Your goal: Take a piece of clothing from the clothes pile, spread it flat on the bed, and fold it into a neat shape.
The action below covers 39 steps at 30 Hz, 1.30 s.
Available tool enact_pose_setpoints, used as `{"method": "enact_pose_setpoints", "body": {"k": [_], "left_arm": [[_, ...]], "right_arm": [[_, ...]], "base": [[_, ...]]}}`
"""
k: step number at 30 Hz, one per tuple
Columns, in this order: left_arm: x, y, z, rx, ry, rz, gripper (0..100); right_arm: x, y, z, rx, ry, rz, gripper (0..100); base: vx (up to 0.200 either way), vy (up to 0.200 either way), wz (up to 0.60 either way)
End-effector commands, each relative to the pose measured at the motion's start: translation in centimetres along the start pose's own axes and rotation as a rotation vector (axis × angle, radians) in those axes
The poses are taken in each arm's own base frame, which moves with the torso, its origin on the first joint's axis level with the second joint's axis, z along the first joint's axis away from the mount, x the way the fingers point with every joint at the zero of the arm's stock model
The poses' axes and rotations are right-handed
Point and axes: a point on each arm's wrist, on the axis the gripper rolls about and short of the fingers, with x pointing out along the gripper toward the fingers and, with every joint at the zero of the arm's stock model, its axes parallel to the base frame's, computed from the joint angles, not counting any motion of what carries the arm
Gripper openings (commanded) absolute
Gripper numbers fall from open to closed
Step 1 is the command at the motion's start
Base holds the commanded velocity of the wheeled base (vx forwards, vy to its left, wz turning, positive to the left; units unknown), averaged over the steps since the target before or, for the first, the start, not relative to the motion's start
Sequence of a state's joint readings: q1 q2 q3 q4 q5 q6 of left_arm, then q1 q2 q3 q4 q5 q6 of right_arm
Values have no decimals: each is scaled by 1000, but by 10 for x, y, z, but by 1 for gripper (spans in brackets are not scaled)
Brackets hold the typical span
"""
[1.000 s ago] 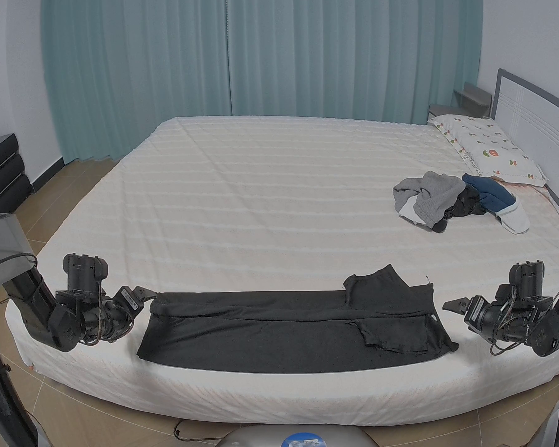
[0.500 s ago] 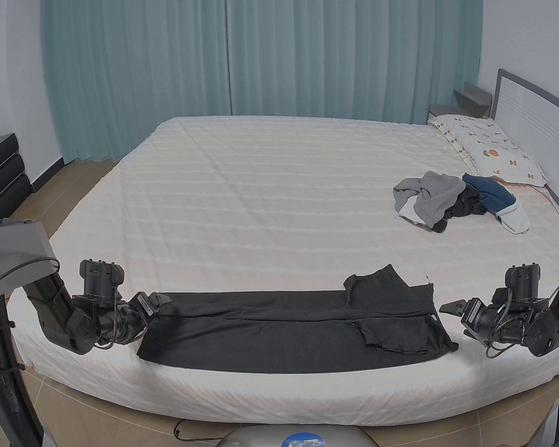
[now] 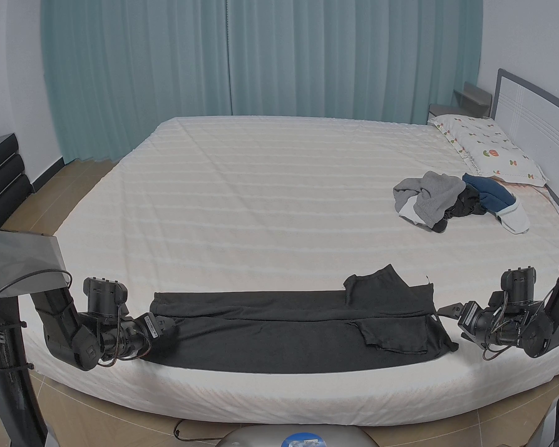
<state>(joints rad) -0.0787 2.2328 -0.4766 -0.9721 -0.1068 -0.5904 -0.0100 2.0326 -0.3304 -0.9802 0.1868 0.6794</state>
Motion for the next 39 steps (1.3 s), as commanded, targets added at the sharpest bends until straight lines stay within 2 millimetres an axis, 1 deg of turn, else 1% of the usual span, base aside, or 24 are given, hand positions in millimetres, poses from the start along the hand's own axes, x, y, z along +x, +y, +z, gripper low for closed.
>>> {"method": "enact_pose_setpoints", "body": {"k": [1,2,11,18,23,28,29,34,37,39], "left_arm": [[2,5,-5,-3,21,17,0],[-1,8,-9,-6,34,30,0],[-9,13,-11,-14,36,53,0],[-15,16,-6,-29,18,62,0],[-21,19,-13,-9,42,76,0],[-19,20,-14,1,51,82,0],[-19,20,-13,0,47,79,100],[-17,19,-12,-6,41,74,100],[-20,21,-2,-27,5,67,100],[-24,21,8,-50,-35,60,100]], "right_arm": [[1,-1,-1,1,6,-3,100],[2,-2,-1,3,8,-7,100],[1,-2,-1,4,8,-8,100],[2,-1,-4,-1,17,-7,100],[2,-1,-4,-1,17,-7,100],[2,-1,-5,-2,21,-8,100],[2,-1,-4,-2,20,-7,100],[2,-1,-4,-2,18,-4,100],[1,1,-2,-1,10,3,100],[1,2,-2,-3,8,5,100]], "base": [[0,0,0],[0,0,0],[0,0,0],[0,0,0],[0,0,0],[0,0,0],[0,0,0],[0,0,0],[0,0,0],[0,0,0]]}}
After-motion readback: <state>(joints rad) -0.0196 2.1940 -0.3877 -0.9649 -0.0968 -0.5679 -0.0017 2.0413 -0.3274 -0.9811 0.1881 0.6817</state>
